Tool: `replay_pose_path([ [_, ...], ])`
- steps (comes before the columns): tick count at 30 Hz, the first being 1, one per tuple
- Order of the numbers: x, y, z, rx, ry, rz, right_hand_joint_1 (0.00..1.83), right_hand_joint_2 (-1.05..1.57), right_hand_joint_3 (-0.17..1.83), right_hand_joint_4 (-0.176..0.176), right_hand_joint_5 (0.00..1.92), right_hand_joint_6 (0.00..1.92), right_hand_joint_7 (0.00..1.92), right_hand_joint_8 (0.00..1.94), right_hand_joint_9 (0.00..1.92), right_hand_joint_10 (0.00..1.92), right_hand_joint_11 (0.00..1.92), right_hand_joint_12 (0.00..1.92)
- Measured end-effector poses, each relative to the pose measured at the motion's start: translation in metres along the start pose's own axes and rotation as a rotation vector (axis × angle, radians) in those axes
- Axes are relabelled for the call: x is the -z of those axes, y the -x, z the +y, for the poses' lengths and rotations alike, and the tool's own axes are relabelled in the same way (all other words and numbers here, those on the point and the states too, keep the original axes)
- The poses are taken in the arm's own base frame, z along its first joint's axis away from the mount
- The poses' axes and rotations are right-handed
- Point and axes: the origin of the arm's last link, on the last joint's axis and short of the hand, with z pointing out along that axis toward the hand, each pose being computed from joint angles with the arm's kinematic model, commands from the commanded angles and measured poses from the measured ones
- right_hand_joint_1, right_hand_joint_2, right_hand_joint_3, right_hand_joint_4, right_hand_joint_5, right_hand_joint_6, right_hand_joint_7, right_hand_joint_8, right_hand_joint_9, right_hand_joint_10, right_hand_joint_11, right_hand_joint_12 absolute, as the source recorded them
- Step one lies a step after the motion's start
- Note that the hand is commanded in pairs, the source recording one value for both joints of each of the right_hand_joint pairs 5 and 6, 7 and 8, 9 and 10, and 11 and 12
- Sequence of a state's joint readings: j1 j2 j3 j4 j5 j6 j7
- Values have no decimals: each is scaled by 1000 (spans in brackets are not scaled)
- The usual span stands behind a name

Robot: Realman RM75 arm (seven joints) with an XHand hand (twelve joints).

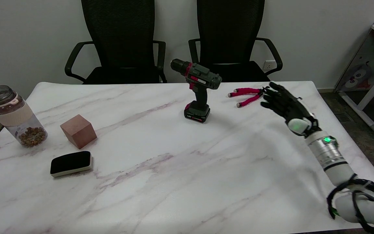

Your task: Pick up the power screwdriver.

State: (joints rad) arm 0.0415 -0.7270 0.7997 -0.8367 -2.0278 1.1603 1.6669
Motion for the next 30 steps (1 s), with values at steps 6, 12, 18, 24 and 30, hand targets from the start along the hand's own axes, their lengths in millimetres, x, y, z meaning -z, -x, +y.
replay_pose_path([
  [6, -30, 38, 14, -43, 23, -43, 929, -427, 746, 122, 280, 280, 280, 280, 384, 384, 504, 504],
  [12, -58, 74, 25, -74, 45, -78, 932, -412, 760, 150, 320, 320, 320, 320, 363, 363, 468, 468],
  [18, -86, 105, 32, -85, 68, -105, 933, -427, 797, 176, 342, 342, 342, 342, 348, 348, 457, 457],
  [24, -110, 128, 35, -78, 87, -124, 932, -431, 809, 176, 354, 354, 354, 354, 340, 340, 406, 406],
  [30, -130, 141, 35, -64, 100, -130, 930, -440, 818, 176, 353, 353, 353, 353, 336, 336, 384, 384],
])
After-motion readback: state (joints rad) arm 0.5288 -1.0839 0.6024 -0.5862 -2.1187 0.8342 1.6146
